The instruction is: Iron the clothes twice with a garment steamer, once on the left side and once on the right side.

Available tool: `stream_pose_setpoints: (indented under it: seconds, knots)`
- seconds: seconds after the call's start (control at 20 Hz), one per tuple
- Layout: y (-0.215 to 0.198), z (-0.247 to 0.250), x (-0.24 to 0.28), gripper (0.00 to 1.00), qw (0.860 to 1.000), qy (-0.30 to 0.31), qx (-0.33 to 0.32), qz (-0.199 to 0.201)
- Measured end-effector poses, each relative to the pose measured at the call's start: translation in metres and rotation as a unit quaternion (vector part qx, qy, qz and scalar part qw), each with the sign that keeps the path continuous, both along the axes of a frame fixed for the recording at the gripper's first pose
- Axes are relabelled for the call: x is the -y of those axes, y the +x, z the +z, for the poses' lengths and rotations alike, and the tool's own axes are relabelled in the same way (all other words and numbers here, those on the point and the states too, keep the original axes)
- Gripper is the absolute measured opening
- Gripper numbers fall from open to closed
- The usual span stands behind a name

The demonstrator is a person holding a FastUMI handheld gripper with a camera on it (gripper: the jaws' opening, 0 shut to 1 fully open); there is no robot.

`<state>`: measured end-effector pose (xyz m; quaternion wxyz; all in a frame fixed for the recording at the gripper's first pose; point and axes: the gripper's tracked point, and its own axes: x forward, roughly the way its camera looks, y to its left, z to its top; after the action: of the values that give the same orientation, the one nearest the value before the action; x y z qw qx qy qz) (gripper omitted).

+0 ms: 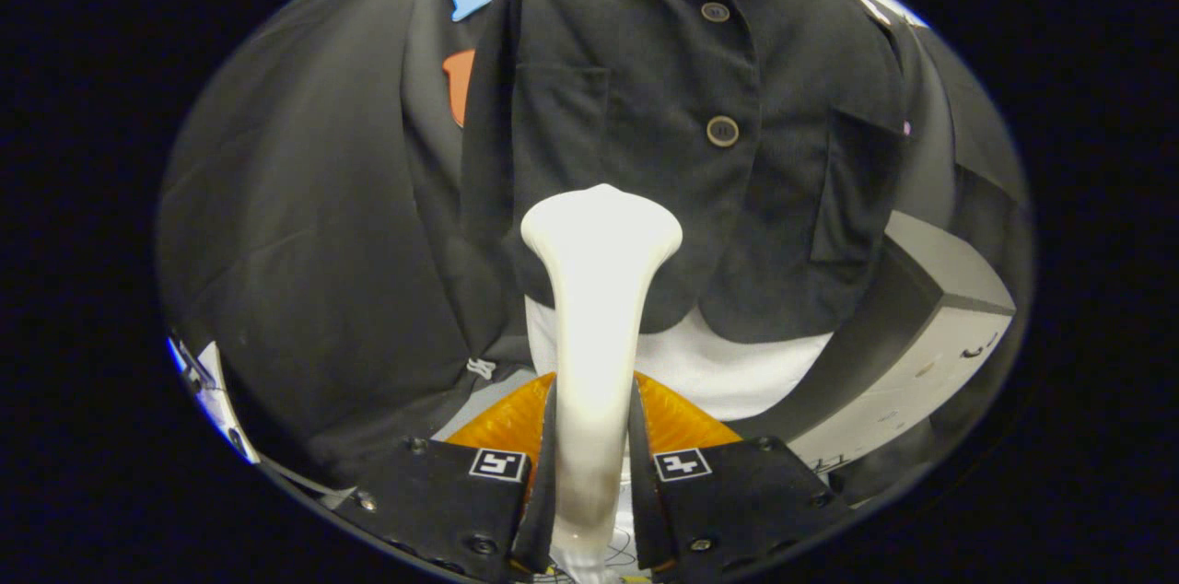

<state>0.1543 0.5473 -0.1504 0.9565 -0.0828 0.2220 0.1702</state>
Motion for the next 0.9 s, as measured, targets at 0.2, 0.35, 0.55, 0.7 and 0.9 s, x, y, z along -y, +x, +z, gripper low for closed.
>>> stream_pose_setpoints:
  seconds: [0.2,0.35,0.55,0.7,0.9]
  knots:
    - [-0.003,-0.03,0.017,0.37,1.0,-0.013,-0.017,0.0]
    - [-0.006,-0.031,0.021,0.37,1.0,-0.013,-0.019,0.002]
    - [-0.012,-0.012,0.023,0.37,1.0,-0.003,-0.009,0.011]
    - [-0.021,0.012,0.029,0.37,1.0,0.008,0.004,0.017]
    - [-0.033,0.046,0.042,0.37,0.999,0.021,0.023,0.022]
